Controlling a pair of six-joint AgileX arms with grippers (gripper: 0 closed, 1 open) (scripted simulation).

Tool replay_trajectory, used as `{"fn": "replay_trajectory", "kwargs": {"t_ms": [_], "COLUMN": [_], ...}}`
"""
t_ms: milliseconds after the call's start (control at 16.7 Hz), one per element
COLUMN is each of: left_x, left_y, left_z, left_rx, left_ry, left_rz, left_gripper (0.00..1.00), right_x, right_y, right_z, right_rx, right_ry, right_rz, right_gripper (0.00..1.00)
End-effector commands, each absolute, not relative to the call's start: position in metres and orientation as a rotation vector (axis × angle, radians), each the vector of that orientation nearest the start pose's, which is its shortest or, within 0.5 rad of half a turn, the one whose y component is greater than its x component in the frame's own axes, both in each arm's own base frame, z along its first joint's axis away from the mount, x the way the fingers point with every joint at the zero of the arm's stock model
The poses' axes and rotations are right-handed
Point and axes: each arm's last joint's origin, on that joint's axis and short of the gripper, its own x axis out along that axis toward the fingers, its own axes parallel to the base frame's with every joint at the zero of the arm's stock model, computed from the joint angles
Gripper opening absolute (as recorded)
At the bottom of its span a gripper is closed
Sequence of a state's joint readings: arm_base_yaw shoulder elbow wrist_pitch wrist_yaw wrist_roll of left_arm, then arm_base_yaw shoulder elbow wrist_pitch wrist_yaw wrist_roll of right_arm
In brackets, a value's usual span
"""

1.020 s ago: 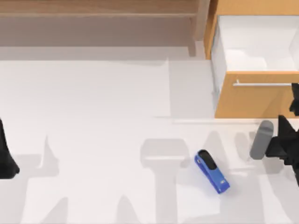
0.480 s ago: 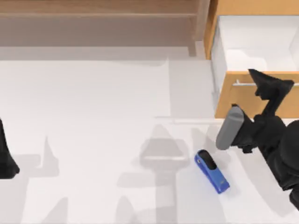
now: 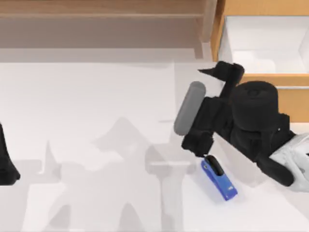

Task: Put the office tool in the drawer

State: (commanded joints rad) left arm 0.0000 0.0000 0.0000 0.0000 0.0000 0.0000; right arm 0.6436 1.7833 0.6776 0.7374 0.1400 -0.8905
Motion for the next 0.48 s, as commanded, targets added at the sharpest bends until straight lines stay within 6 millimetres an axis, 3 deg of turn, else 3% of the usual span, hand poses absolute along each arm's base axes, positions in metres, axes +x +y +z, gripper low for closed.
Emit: {"fn": "replay_trajectory", "kwargs": {"t_ms": [240,480], "left_x": [0.106,0.106], "left_y": [-0.001,-0.001], "left_z": [0.160,0.160], "left_rx": [0.000,0.000], "left_ry": [0.000,0.000], "left_rz": [0.000,0.000], "left_gripper": [1.00,1.00], "right_x": [0.279,0.282], "right_y": [0.221,0.228], "right_z": [0.140,0.151], "right_rx": [-0.832,-0.668], "right_ry": [0.403,0.774], "right_rz": [0.755,0.757], "right_gripper": [1.00,1.00]}}
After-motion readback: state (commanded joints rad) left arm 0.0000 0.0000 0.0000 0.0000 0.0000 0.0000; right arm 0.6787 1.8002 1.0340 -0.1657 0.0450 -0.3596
